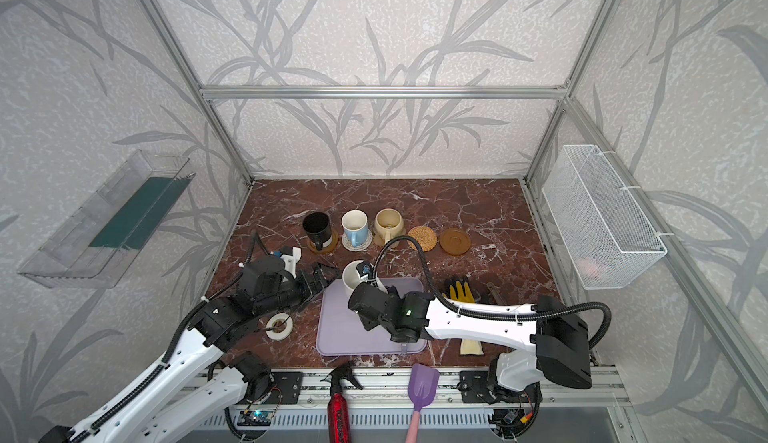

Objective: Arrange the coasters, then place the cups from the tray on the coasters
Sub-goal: 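Lift and carry the speckled mug toward the woven coaster with the right gripper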

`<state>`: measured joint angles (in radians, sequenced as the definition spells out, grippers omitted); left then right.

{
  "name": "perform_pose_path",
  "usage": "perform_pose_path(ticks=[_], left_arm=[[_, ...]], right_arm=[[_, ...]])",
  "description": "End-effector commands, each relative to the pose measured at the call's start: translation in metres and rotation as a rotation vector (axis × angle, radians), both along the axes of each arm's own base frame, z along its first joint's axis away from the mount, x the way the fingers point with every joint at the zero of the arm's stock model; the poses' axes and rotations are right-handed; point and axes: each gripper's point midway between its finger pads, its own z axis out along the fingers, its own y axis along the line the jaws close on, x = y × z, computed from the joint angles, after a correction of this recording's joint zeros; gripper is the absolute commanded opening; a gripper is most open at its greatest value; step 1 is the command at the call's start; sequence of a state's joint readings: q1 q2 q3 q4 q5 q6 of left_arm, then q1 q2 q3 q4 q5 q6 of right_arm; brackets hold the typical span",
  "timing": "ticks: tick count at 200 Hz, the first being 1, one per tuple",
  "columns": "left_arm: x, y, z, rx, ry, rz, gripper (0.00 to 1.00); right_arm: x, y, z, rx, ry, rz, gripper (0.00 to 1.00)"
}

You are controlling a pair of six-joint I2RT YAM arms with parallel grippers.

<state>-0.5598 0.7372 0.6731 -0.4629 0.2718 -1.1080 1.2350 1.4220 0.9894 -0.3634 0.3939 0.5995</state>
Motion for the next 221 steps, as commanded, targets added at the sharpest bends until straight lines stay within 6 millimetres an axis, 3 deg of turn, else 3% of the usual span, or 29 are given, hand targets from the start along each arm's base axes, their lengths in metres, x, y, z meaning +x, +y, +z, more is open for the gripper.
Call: perform_pose_path(ticks=[1, 93, 149, 221], left_arm=[[0.014, -0.009, 0.036, -0.072, -0.085, 0.006, 0.99], [0.039, -0.043, 0.049, -0.069, -0.123, -0.046, 0.99], [0.051, -0.073, 0.049, -0.039, -0.136, -0.098, 0.99], [0.081, -0.114, 0.047, -0.019, -0.147, -0.146, 0.99]], right_arm=[[0.019, -0.003, 0.041, 0.112, -0.109, -0.046, 0.0], [0.052, -0.054, 0.051, 0.114, -0.124, -0.141, 0.0], [0.076, -0.089, 0.041, 0.103, -0.1, -0.221, 0.0], [0.108, -0.134, 0.028, 0.098, -0.076, -0.306, 0.0]])
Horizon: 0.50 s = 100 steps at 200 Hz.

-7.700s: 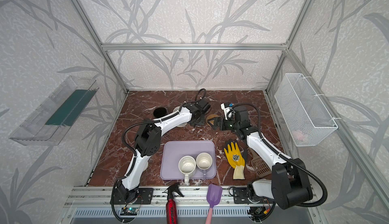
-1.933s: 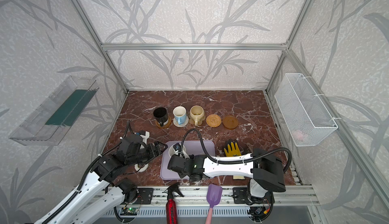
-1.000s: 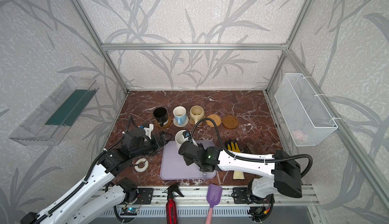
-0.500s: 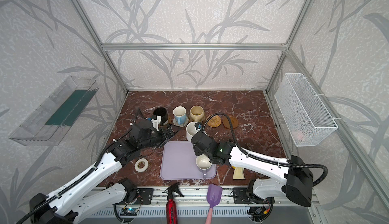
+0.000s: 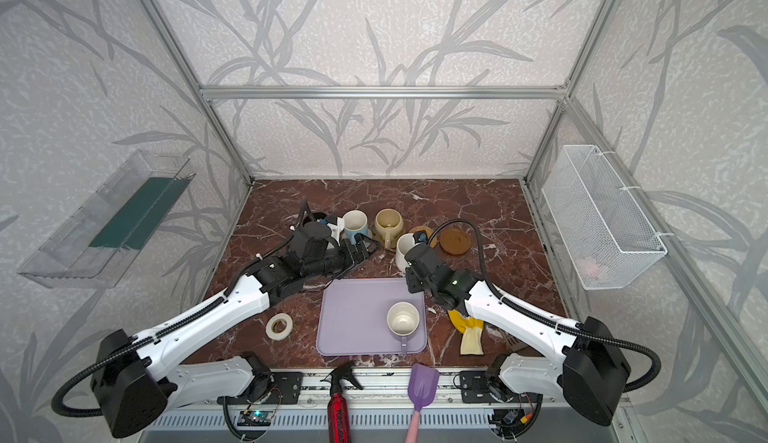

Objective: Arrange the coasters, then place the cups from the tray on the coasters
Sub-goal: 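Lift and carry the speckled mug toward the woven coaster with the right gripper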

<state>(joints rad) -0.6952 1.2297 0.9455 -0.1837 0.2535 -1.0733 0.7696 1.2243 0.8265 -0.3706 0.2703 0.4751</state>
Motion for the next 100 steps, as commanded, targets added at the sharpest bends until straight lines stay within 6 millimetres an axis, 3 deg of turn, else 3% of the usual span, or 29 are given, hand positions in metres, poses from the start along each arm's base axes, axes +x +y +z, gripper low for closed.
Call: perform_pose_path(ticks=[1, 100], left_arm=[[0.013, -0.014, 0.019, -0.014, -0.07, -0.008, 0.99], [0.055, -0.053, -0.001, 0.068, -0.093, -0.002, 0.99]], right_arm=[[0.021, -0.002, 0.034, 0.084, -0.111, -0.013, 0.0], [0.072, -0.041, 0.022, 0.03, -0.09, -0.069, 0.0]])
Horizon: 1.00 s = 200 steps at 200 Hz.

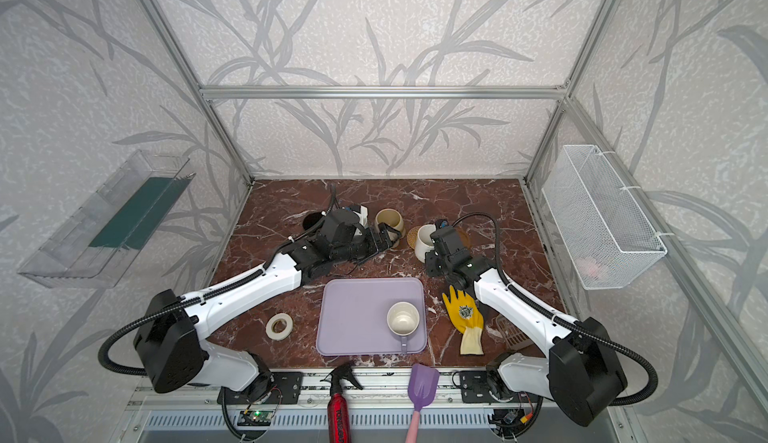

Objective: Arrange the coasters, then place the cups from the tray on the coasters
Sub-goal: 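Lift and carry the speckled mug toward the woven coaster with the right gripper, then lower the speckled mug onto the woven coaster with the right gripper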

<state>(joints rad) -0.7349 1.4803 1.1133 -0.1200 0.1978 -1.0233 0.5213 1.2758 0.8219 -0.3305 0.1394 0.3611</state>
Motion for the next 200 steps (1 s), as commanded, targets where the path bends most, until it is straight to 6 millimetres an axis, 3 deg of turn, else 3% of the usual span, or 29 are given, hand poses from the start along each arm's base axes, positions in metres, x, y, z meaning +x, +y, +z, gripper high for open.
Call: perform_pose_path(ticks=[1, 18, 54, 112, 148, 200], left_arm=[[0.015, -0.008, 0.01, 0.008, -0.055, 0.016, 0.99], [0.02, -0.011, 0.003, 0.033, -0.045, 0.02, 0.99], [0.029, -0.018, -0.002, 0.043, -0.05, 0.025, 0.99], [0.043, -0.013, -0.005, 0.03, -0.053, 0.071, 0.97], [0.048, -0.007, 0.001, 0.032, -0.067, 0.084, 0.97], [0.047, -0.004, -0.007, 0.041, -0.057, 0.087, 0.96]], right_arm=[[0.034, 0.008, 0.038, 0.026, -0.138, 0.006, 0.0], [0.046, 0.002, 0.037, -0.002, -0.14, -0.026, 0.0], [0.07, 0.009, 0.04, -0.031, -0.161, -0.025, 0.0], [0.103, 0.016, 0.033, -0.064, -0.158, -0.078, 0.0], [0.116, 0.02, 0.027, -0.069, -0.149, -0.098, 0.0], [0.123, 0.024, 0.019, -0.071, -0.132, -0.113, 0.0]])
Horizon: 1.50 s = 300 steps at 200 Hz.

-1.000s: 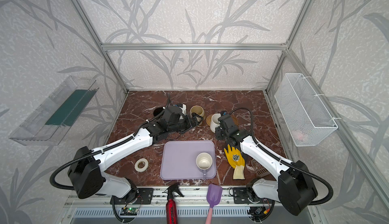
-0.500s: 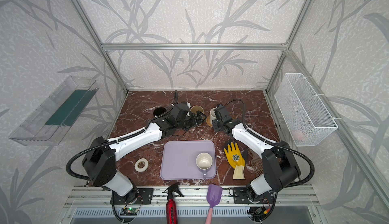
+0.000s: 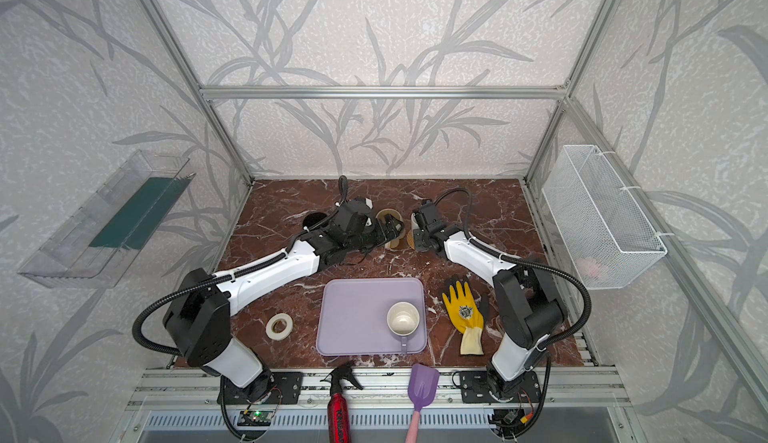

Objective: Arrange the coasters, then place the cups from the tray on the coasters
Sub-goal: 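Lower the speckled mug onto the woven coaster with the right gripper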

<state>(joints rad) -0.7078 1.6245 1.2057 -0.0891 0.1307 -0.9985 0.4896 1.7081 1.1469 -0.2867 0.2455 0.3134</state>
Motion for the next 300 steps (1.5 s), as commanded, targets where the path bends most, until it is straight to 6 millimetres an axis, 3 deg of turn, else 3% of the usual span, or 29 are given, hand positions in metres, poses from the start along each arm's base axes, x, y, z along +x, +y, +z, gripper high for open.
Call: perform_pose_path(ticks=[1, 5, 15, 62, 166, 246, 261, 270, 279, 281, 283, 300], left_arm=[[0.005, 0.001, 0.01, -0.013, -0.034, 0.017, 0.96], [0.005, 0.002, 0.009, -0.013, -0.032, 0.018, 0.96], [0.005, 0.003, 0.007, -0.011, -0.032, 0.022, 0.96], [0.004, 0.009, 0.002, -0.012, -0.024, 0.031, 0.96], [0.0, 0.017, -0.002, -0.029, -0.023, 0.046, 0.96], [-0.004, 0.026, -0.002, -0.034, -0.024, 0.059, 0.96], [-0.005, 0.029, -0.002, -0.029, -0.027, 0.065, 0.97], [-0.007, 0.031, -0.001, -0.029, -0.028, 0.065, 0.98], [-0.008, 0.032, -0.001, -0.027, -0.03, 0.064, 0.99], [-0.008, 0.032, -0.001, -0.027, -0.03, 0.065, 0.99], [-0.008, 0.033, -0.001, -0.026, -0.03, 0.066, 0.99], [-0.01, 0.034, 0.0, -0.029, -0.034, 0.066, 0.99]], right_arm=[[0.03, 0.006, 0.042, 0.057, -0.145, -0.044, 0.0], [0.03, 0.007, 0.031, 0.047, -0.124, -0.046, 0.0], [0.03, 0.007, 0.025, 0.049, -0.116, -0.048, 0.0], [0.027, 0.008, 0.012, 0.045, -0.093, -0.053, 0.0], [-0.003, 0.008, -0.021, 0.091, -0.019, -0.091, 0.0], [-0.008, 0.012, -0.033, 0.097, 0.039, -0.075, 0.4], [-0.009, 0.013, -0.028, 0.111, 0.032, -0.078, 0.56], [-0.01, 0.013, -0.025, 0.124, 0.018, -0.077, 0.78], [-0.011, 0.012, -0.023, 0.124, 0.015, -0.077, 0.81], [-0.012, 0.012, -0.024, 0.122, 0.017, -0.076, 0.94], [-0.011, 0.011, -0.018, 0.128, 0.005, -0.076, 0.99], [-0.014, 0.01, -0.002, 0.139, -0.031, -0.064, 0.99]])
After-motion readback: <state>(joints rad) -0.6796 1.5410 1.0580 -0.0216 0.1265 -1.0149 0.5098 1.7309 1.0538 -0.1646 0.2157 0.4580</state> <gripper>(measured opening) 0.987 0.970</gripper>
